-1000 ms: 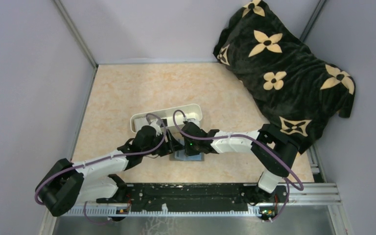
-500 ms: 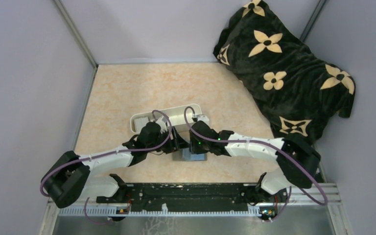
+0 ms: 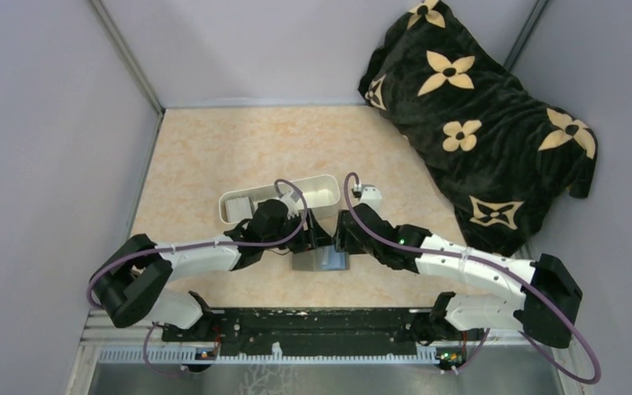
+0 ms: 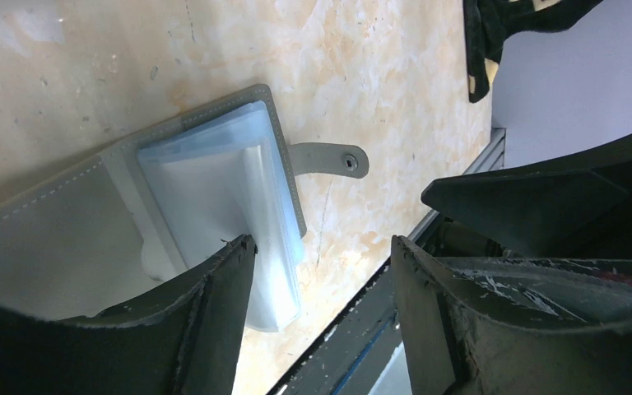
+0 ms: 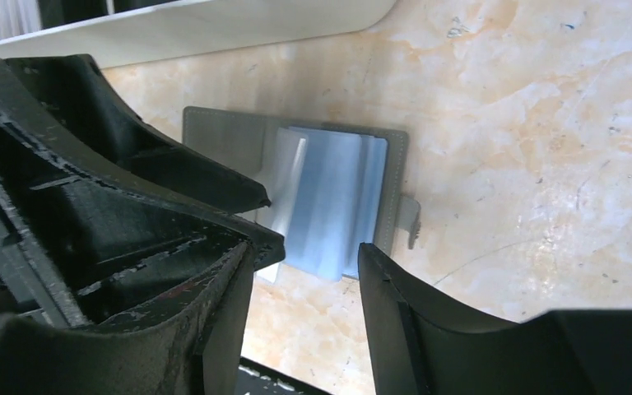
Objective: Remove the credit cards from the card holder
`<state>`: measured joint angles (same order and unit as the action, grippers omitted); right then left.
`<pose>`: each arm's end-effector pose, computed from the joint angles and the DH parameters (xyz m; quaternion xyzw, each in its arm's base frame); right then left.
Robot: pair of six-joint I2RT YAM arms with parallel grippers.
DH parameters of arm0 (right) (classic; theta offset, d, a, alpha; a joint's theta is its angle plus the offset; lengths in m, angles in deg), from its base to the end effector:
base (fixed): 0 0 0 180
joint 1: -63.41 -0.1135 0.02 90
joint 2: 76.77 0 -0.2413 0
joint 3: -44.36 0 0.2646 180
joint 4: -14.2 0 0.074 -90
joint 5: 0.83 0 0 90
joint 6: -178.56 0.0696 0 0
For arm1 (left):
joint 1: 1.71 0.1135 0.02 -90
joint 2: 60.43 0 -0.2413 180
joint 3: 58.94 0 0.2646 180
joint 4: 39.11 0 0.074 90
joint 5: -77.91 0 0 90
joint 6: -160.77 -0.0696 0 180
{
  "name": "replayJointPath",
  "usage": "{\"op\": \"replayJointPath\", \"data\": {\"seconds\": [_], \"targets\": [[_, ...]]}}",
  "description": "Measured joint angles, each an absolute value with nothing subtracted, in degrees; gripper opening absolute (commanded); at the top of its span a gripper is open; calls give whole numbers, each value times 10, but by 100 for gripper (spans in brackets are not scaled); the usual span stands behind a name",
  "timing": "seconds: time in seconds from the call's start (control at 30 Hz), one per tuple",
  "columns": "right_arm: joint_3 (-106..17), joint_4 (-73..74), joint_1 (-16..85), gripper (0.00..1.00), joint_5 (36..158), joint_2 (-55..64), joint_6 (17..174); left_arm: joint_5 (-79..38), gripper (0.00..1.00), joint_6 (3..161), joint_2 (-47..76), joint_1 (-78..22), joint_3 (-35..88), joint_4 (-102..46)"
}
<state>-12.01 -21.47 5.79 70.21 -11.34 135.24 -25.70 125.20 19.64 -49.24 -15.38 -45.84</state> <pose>0.1692 0.2246 0.1929 -0.0237 0.9123 0.2065 0.3530 0.1999 -0.2427 0.1234 0.0076 0.8610 -0.4515 0.2340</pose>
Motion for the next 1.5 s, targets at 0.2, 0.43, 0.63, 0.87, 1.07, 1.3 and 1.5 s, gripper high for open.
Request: {"op": "replayJointPath", "data": {"seconds": [0.2, 0.43, 0.63, 0.87, 1.07, 1.3, 1.5], "targets": [[-99, -208, 59, 52, 698, -113, 1357, -241, 68, 1250, 191, -495, -150, -440], [-85, -174, 71, 53, 741, -33, 1357, -200, 68, 1240, 92, -496, -150, -399], [-85, -134, 71, 53, 770, 11, 1353, -163, 68, 1236, 34, -496, -174, -369], [-85, -108, 71, 53, 788, 55, 1351, -130, 68, 1236, -4, -496, -208, -330], [-85, -72, 71, 50, 803, 68, 1352, -112, 68, 1235, -14, -496, -219, -301], [-85, -61, 71, 35, 808, 73, 1352, -87, 68, 1235, -14, -496, -264, -268], [-85, -60, 71, 10, 810, 83, 1351, -72, 68, 1238, -36, -496, -291, -241]]}}
